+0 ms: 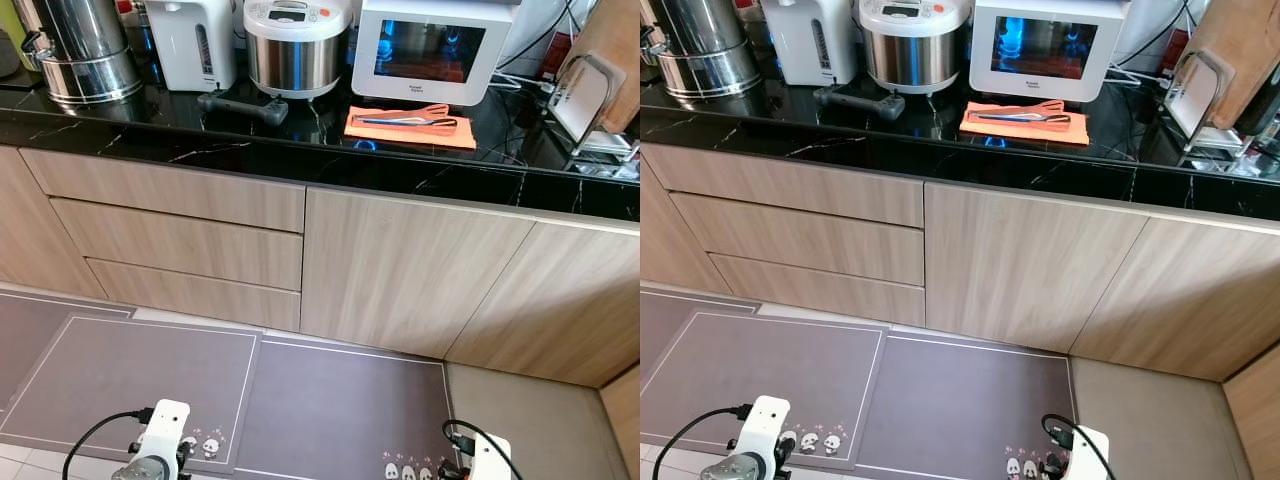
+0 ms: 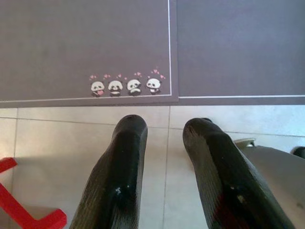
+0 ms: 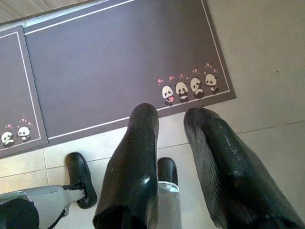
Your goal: Kitchen organization
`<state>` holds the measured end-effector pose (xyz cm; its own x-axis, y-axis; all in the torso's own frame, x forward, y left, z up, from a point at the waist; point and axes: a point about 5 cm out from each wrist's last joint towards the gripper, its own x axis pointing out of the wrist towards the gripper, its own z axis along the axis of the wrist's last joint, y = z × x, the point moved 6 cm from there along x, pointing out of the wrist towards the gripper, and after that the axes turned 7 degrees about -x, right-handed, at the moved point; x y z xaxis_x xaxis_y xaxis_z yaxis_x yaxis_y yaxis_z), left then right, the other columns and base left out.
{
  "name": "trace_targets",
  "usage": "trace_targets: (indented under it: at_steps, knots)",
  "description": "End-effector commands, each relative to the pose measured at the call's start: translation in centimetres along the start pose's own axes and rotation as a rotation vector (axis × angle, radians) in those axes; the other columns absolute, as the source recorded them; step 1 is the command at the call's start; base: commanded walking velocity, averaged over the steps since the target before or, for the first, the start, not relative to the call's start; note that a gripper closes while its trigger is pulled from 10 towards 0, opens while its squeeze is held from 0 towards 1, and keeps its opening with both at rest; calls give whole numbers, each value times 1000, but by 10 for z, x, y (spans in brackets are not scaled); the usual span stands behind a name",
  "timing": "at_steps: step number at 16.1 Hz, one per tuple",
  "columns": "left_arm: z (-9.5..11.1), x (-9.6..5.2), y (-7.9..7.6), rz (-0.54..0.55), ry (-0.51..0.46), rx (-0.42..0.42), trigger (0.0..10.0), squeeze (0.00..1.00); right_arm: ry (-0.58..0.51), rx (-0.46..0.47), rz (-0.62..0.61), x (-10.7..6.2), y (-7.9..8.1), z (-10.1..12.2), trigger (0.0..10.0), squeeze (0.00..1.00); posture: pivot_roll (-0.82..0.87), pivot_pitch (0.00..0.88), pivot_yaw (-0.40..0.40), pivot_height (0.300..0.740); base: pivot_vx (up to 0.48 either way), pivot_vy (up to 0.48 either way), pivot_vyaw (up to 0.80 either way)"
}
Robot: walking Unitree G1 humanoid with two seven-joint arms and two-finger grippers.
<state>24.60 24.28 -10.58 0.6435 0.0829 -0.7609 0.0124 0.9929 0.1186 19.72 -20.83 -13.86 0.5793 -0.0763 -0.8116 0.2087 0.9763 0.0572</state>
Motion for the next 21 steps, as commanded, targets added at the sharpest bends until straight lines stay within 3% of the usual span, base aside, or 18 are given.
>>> trace_targets:
  at_steps: [1,3,6,7,9,11,21]
  knots:
    - [-5,0,-2,-7,19,-20,10000,0,-2,-8,-3,0,-3,4,10000,0,177,0,-79,740,0,0,0]
    - [-7,-1,-1,-4,24,-68,10000,0,1,-21,2,0,-4,4,10000,0,173,0,-85,740,0,0,0]
    - [-10,-2,1,-8,28,-74,10000,0,-2,-33,5,0,-6,5,10000,0,174,0,-91,740,0,0,0]
    - [-11,-2,-1,-8,30,-81,10000,0,-3,-77,3,0,-7,6,10000,0,175,0,-91,740,0,0,663]
    - [-9,-1,-6,-12,27,-84,10000,0,-2,-69,1,0,-7,6,10000,0,178,0,-91,740,0,0,800]
    - [-9,0,-7,-12,26,-89,10000,0,-1,-27,-11,0,-7,4,10000,0,181,0,-92,740,0,360,381]
    - [-5,0,-7,-14,17,-83,10000,0,-4,-21,-4,0,-5,4,10000,0,183,0,-85,740,0,368,0]
